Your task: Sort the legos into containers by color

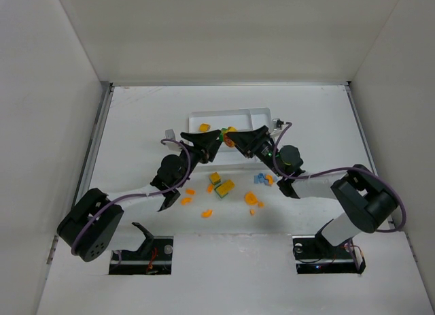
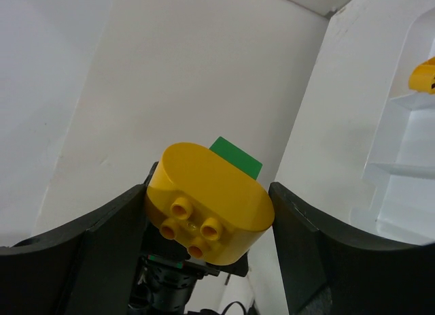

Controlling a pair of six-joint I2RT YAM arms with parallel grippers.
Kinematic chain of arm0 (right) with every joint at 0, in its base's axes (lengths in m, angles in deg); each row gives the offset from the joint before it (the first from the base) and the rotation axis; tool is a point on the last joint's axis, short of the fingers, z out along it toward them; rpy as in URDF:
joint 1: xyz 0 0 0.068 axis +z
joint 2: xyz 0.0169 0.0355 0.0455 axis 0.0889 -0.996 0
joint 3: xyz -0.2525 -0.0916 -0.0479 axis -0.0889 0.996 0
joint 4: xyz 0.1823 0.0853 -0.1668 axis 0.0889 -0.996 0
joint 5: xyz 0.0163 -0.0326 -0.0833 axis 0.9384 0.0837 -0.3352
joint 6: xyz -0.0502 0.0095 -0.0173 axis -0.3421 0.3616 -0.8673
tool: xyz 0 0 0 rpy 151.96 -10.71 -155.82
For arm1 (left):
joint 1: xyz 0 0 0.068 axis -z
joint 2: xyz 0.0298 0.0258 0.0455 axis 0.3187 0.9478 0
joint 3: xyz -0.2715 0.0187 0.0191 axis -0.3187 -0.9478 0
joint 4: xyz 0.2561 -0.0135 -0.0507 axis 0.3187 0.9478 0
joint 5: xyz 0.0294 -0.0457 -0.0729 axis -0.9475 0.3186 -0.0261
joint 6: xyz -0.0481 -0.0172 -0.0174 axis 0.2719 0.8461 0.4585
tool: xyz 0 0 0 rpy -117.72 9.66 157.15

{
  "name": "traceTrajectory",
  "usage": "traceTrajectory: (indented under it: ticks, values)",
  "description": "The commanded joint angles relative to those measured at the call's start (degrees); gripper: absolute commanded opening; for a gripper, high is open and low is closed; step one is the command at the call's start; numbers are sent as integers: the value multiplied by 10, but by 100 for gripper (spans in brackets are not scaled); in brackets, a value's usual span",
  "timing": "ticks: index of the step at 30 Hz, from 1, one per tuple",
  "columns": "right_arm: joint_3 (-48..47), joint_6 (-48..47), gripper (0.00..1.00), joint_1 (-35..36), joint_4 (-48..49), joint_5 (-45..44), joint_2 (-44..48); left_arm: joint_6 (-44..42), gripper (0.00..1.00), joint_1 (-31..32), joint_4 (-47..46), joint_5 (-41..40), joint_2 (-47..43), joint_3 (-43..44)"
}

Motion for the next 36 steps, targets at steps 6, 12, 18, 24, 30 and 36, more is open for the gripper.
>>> traceTrajectory:
  ticks: [6, 12, 18, 24, 30, 36]
  values:
    - [8, -121, 61, 0, 35, 21, -7, 58, 49, -6, 0, 29, -27, 27]
    - [3, -184, 60, 2, -21, 21, 16, 52, 46, -9, 52, 32, -36, 33]
    - [4, -205, 61, 15, -40, 13, 30, 48, 34, -12, 54, 30, -16, 36]
    - [6, -199, 63, 22, -46, 12, 31, 20, 24, -14, 48, 22, -10, 36]
    - [4, -184, 86, 26, -78, -1, 51, -36, 18, -14, 54, 8, -29, 29]
    - [-18, -195, 95, 42, -148, -29, 83, -54, 17, -7, 54, 0, -24, 26]
